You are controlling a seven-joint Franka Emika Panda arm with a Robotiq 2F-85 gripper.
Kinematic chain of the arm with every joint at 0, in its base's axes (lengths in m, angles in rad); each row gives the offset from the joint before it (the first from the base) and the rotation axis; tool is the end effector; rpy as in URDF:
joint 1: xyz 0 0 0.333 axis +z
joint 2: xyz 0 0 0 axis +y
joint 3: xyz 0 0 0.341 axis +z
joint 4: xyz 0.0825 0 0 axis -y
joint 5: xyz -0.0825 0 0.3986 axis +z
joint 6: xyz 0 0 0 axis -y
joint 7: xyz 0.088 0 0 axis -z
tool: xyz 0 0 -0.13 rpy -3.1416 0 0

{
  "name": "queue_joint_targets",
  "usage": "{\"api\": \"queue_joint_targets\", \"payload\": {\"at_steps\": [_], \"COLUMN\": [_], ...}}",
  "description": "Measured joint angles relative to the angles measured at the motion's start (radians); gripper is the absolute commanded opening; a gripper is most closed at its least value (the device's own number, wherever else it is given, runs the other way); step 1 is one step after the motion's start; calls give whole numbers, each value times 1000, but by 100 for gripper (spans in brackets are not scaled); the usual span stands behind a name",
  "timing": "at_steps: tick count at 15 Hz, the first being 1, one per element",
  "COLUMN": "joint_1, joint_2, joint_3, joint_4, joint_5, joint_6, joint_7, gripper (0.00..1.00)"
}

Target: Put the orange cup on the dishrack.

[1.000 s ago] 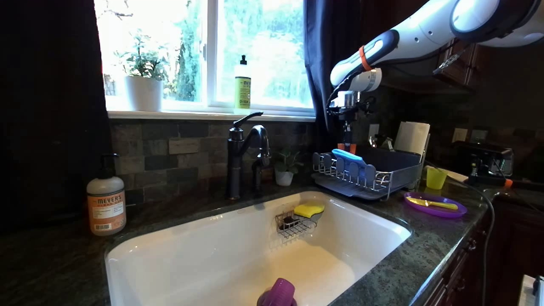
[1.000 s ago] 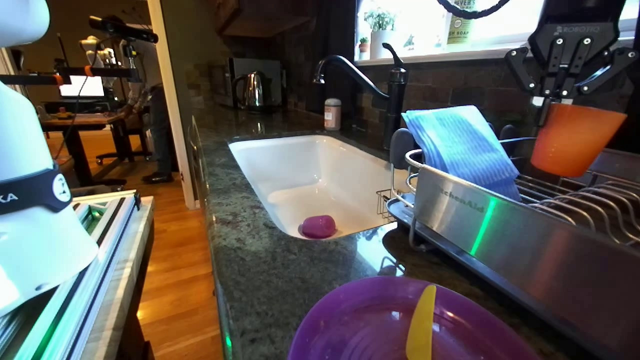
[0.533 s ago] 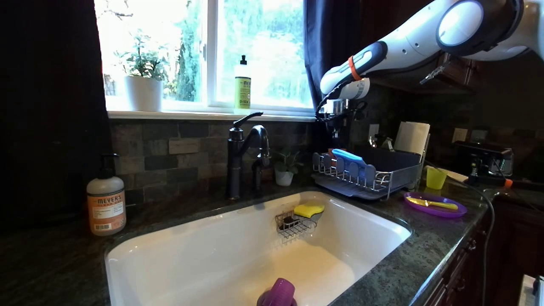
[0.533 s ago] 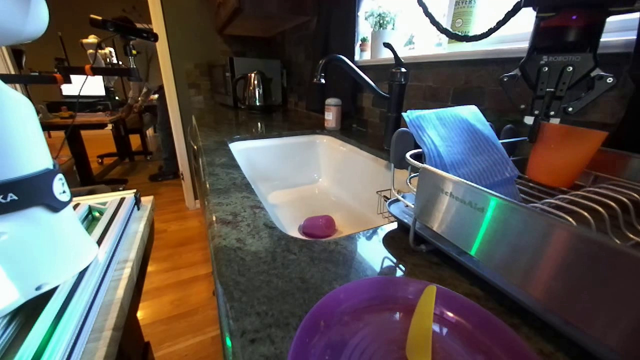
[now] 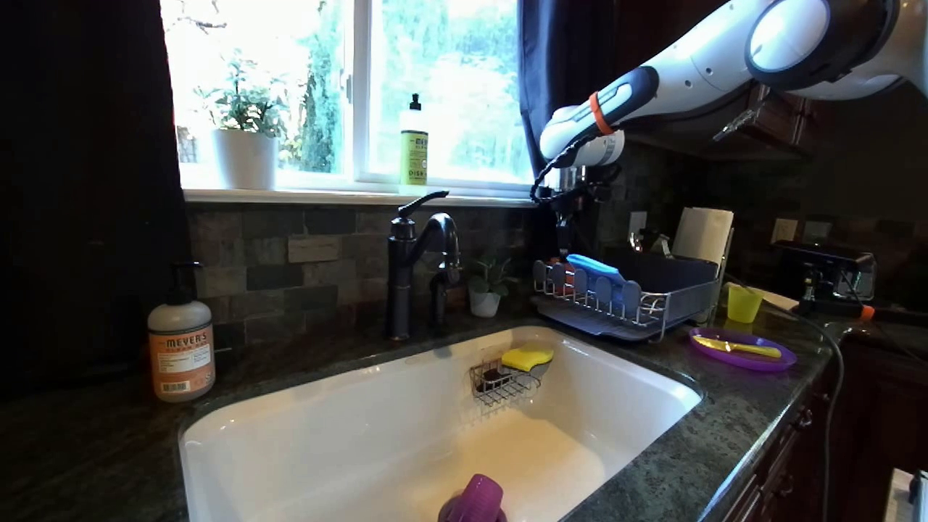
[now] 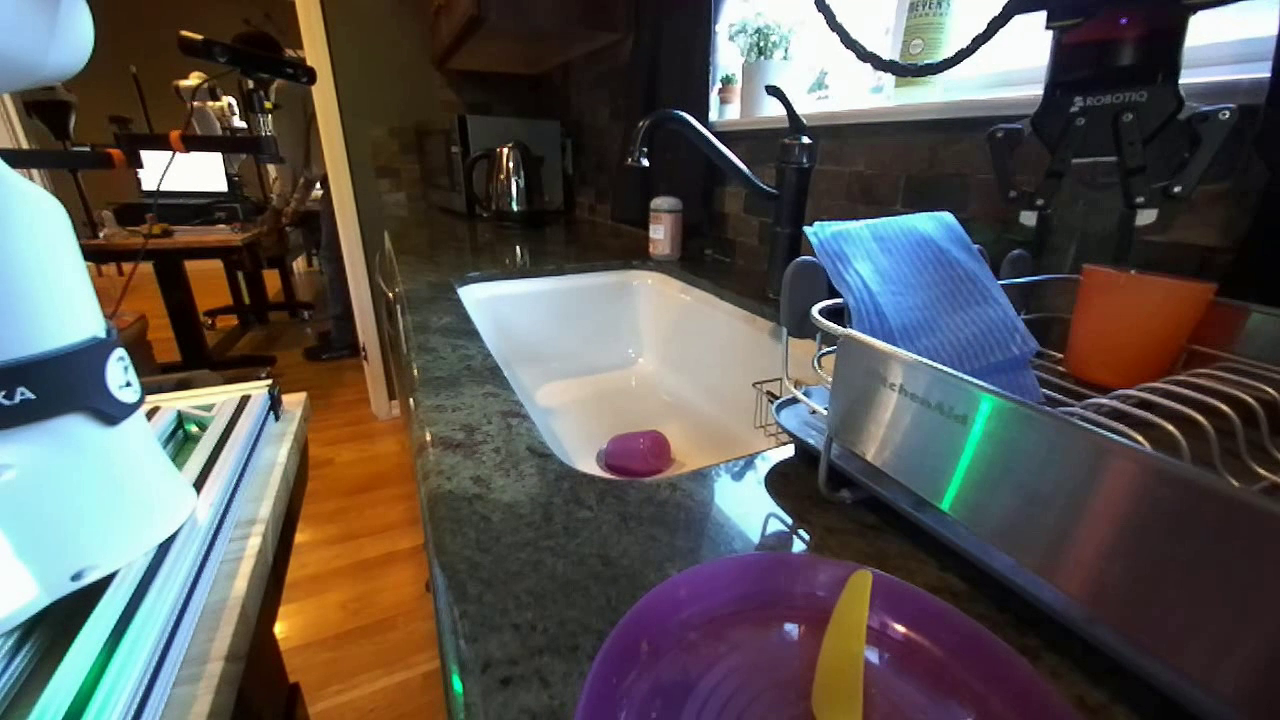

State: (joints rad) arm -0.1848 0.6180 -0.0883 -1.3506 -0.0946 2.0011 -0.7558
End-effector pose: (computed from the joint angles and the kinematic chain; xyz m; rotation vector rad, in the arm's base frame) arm 0.7301 -0.1983 0.3598 2.8964 0.7983 -0.0566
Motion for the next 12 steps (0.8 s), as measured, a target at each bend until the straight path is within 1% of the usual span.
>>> {"api": "queue_joint_targets", "payload": {"at_steps": [2, 3, 5, 7, 12], "joint_1": [5, 10, 22, 37, 49], "joint_2": [-38, -62, -116, -172, -275], "joint_3": [8, 12, 23, 29, 29], "joint_4": [-18, -32, -74, -134, -298], "joint_5": [-9, -13, -20, -25, -30], "joint_6": [26, 48, 115, 210, 425], "joint_7": [0, 0, 2, 22, 127], "gripper": [97, 100, 100, 100, 100]}}
